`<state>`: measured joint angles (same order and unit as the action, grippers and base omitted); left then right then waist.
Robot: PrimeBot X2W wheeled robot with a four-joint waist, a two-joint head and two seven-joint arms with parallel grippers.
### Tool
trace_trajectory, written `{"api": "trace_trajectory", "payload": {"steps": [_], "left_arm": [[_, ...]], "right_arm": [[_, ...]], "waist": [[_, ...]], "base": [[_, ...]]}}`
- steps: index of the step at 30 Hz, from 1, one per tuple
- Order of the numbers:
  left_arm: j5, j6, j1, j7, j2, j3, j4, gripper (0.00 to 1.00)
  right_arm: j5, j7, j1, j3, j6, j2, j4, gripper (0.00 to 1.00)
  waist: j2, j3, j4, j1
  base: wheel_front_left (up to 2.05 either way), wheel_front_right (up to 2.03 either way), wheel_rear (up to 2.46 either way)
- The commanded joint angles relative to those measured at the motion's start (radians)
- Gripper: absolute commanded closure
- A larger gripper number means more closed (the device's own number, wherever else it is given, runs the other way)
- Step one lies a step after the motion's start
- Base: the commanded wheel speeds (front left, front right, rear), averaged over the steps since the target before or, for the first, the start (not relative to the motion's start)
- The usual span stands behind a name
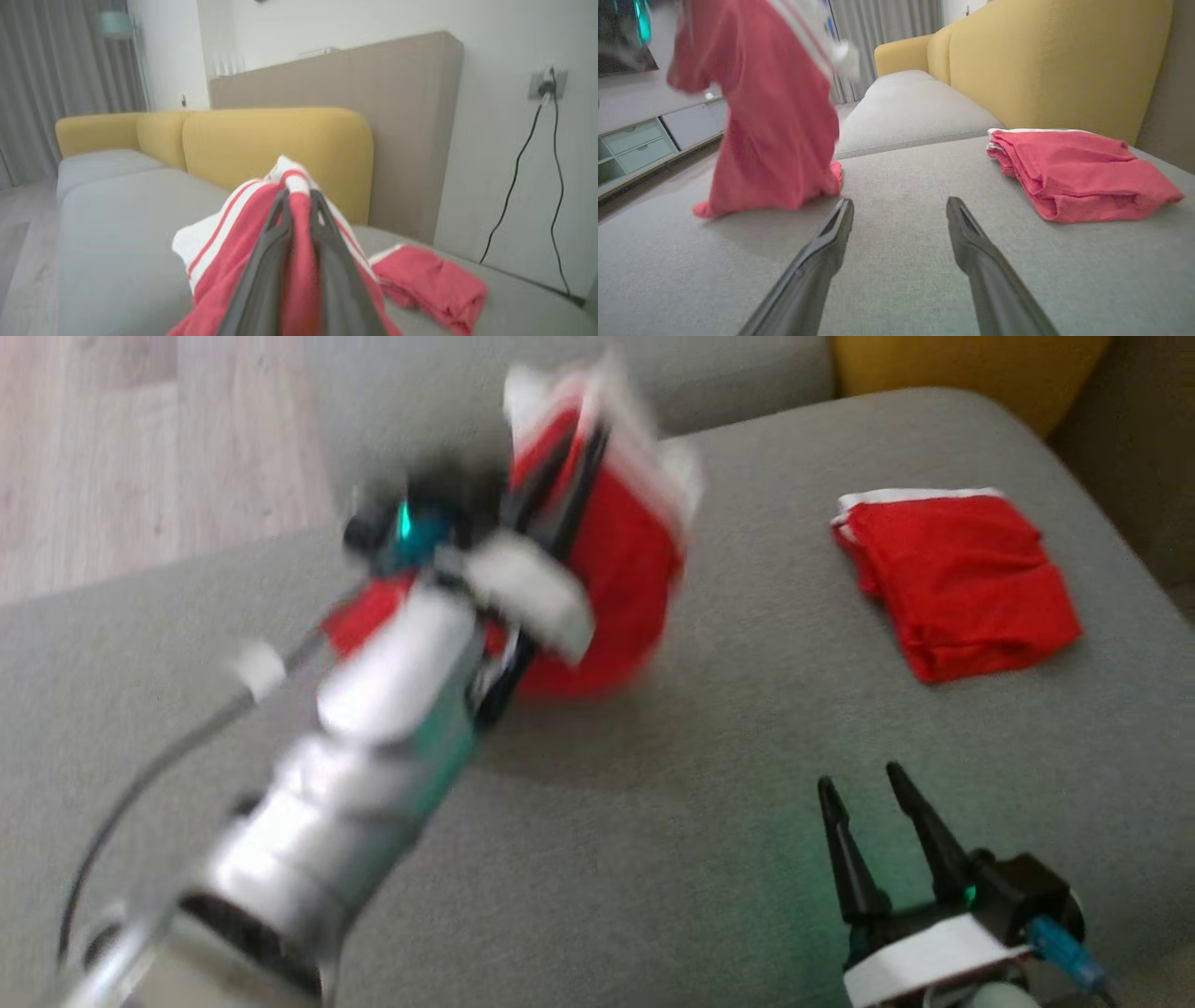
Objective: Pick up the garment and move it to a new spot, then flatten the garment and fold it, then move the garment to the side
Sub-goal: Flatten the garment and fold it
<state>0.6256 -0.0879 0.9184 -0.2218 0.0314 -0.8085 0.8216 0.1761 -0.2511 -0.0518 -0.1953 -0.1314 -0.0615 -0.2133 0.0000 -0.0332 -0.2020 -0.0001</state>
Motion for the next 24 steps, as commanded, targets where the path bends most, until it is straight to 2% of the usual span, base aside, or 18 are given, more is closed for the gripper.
{"api": "trace_trajectory", "payload": {"steps": [1, 6, 10, 13, 17, 20, 21, 24], "left_arm": [[0.018, 0.014, 0.154, -0.018, 0.019, 0.029, -0.079, 1.00], [0.024, 0.059, 0.338, -0.033, 0.028, 0.113, -0.123, 1.00], [0.068, 0.081, 0.334, -0.037, 0.064, 0.196, -0.102, 1.00], [0.100, 0.091, 0.213, -0.038, 0.086, 0.218, -0.070, 1.00], [0.148, 0.094, -0.053, -0.039, 0.092, 0.234, -0.042, 1.00], [0.145, 0.111, -0.253, -0.040, 0.084, 0.254, -0.059, 1.00], [0.145, 0.111, -0.253, -0.040, 0.084, 0.254, -0.059, 1.00], [0.119, 0.132, -0.425, -0.040, 0.071, 0.293, -0.097, 1.00]], "right_arm": [[0.005, -0.011, 0.003, -0.030, 0.001, -0.002, 0.021, 0.00], [0.006, -0.011, -0.007, -0.027, 0.001, 0.002, 0.030, 0.00], [0.006, -0.011, -0.010, -0.018, 0.001, 0.007, 0.037, 0.00], [0.009, -0.011, -0.014, -0.012, 0.001, 0.009, 0.039, 0.00], [0.006, -0.011, -0.017, 0.002, 0.001, 0.010, 0.041, 0.00], [-0.002, -0.011, -0.018, 0.021, 0.001, 0.010, 0.046, 0.00], [-0.002, -0.011, -0.018, 0.021, 0.001, 0.010, 0.046, 0.00], [-0.008, -0.011, -0.016, 0.034, 0.001, 0.011, 0.049, 0.00]], "waist": [[0.0000, 0.031, -0.035, 0.0001], [0.0000, 0.028, -0.042, 0.0001], [0.0000, 0.012, -0.023, 0.0001], [0.0000, -0.001, 0.004, 0.0001], [0.0000, -0.027, 0.049, 0.0001], [0.0000, -0.048, 0.085, 0.0001], [0.0000, -0.048, 0.085, 0.0001], [0.0000, -0.062, 0.115, 0.0001]], "base": [[0.00, 0.00, 0.00], [0.00, 0.00, 0.00], [0.00, 0.00, 0.00], [0.00, 0.00, 0.00], [0.00, 0.00, 0.00], [0.00, 0.00, 0.00], [0.00, 0.00, 0.00], [0.00, 0.00, 0.00]]}}
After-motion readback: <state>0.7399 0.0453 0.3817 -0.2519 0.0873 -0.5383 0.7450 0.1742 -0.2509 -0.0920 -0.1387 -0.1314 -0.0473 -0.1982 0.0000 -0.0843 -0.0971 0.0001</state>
